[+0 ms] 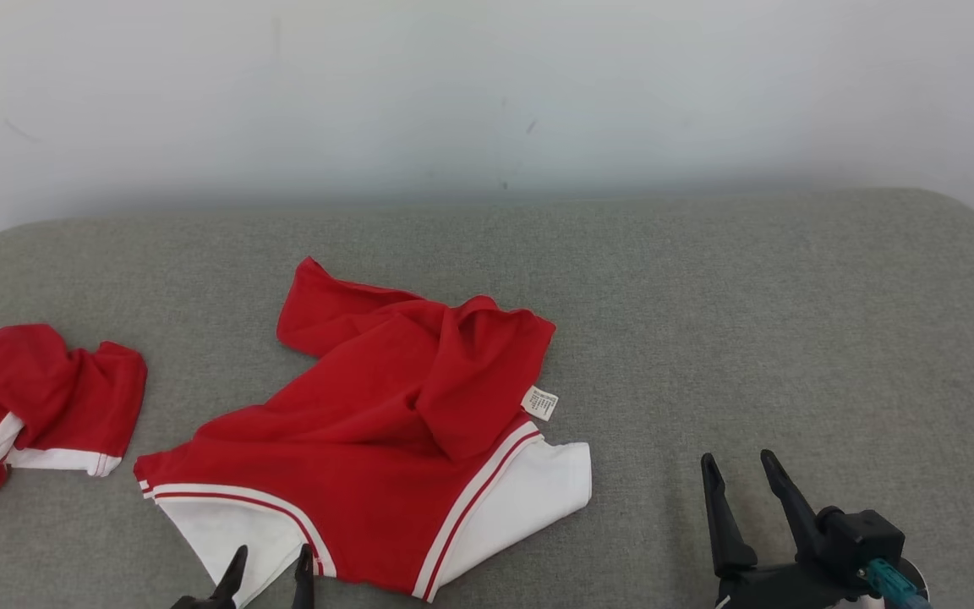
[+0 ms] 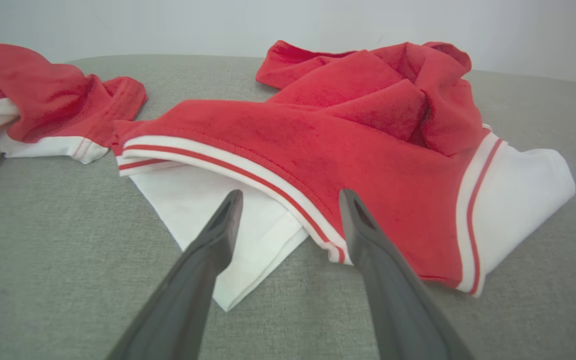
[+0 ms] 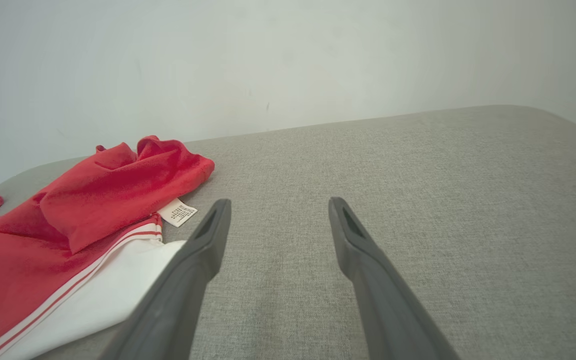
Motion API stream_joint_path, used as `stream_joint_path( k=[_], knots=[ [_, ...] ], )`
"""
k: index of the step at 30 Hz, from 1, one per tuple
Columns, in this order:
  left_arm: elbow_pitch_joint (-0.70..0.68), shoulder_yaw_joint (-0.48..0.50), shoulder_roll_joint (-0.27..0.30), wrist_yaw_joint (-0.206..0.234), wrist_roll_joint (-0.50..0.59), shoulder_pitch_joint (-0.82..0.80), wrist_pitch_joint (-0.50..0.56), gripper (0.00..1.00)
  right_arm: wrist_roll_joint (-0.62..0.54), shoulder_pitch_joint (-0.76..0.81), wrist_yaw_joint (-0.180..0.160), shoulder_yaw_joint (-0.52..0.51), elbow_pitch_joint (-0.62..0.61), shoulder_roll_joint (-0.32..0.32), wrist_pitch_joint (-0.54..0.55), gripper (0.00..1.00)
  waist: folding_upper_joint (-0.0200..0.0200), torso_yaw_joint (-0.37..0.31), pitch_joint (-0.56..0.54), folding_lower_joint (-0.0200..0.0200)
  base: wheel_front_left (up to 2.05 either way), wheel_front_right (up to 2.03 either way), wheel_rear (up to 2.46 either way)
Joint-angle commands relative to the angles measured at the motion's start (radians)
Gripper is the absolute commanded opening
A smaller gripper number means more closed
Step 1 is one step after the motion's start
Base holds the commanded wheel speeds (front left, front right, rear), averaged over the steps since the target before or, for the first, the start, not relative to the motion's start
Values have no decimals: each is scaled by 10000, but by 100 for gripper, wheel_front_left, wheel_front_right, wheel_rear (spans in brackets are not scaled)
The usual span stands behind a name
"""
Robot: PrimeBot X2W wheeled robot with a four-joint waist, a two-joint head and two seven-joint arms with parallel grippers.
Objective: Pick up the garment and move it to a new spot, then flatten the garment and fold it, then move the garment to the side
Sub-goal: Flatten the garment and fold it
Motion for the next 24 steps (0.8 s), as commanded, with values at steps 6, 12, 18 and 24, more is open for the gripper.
stream_joint_path(
  k=[6, 12, 18, 24],
  knots=[
    [1148, -381, -570, -461, -256, -622, 62, 100, 29, -245, 35, 168, 96, -12, -47, 100, -1, -481, 73, -1, 0, 0, 0],
    [2511, -461, -755, -358, -190, -940, -118, 100, -66, -166, 35, 27, 116, -9, -49, 100, -1, -719, 101, -1, 0, 0, 0],
    [3249, -409, -1090, -837, -698, -1011, -220, 100, -112, -115, 35, -33, 117, -12, 12, 100, -1, -651, 5, -1, 0, 0, 0],
    [3457, -147, -1060, -1057, -833, -1364, -636, 0, -145, 20, 35, -98, 93, -11, 43, 100, -1, -209, -205, -1, 0, 0, 0]
  ],
)
